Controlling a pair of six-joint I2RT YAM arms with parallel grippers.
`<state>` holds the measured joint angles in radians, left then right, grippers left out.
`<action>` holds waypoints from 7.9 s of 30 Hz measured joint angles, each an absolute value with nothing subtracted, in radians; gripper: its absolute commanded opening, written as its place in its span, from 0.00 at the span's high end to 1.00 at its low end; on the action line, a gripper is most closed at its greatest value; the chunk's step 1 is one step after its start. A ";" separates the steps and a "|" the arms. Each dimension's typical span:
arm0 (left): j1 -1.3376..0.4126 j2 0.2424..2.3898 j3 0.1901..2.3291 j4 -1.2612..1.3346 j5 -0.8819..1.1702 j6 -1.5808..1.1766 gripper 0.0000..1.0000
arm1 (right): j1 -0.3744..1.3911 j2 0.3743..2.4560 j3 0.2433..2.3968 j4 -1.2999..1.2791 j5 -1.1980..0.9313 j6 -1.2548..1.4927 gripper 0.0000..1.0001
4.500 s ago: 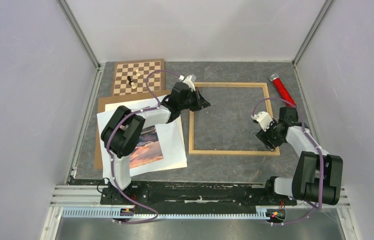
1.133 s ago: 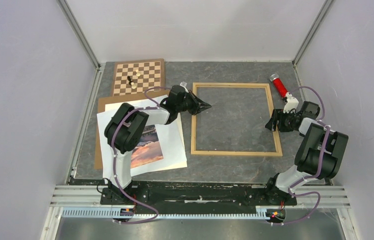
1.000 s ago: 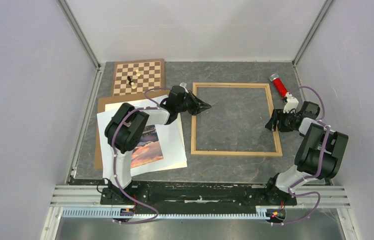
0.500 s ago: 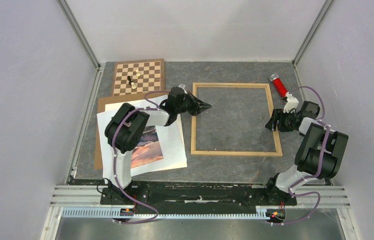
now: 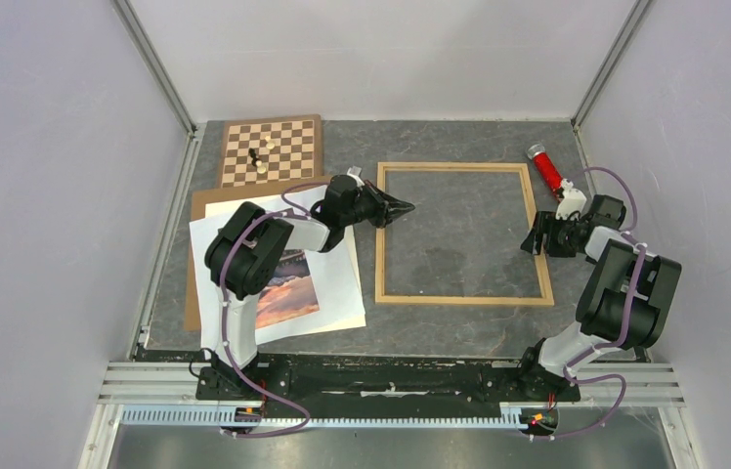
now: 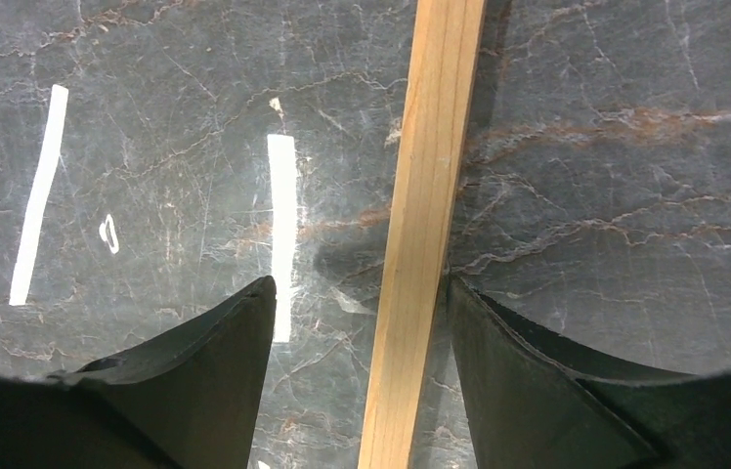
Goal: Put the photo into the frame
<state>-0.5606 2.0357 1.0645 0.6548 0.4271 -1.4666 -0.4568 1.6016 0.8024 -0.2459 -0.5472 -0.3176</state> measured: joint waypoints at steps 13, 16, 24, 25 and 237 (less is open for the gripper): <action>-0.563 2.036 1.007 0.791 0.429 -1.555 0.98 | -0.479 1.584 0.824 -0.260 -0.541 -0.236 0.32; -0.563 2.036 1.000 0.803 0.429 -1.557 0.98 | -0.482 1.580 0.830 -0.259 -0.541 -0.225 0.32; -0.565 2.049 0.999 0.857 0.430 -1.616 0.98 | -0.495 1.578 0.830 -0.257 -0.540 -0.216 0.32; -0.565 2.053 0.999 0.862 0.430 -1.620 0.98 | -0.496 1.578 0.830 -0.256 -0.540 -0.216 0.33; -0.419 2.090 1.250 0.302 0.764 -0.829 0.98 | -0.380 1.457 0.731 -0.148 -0.369 -0.147 0.30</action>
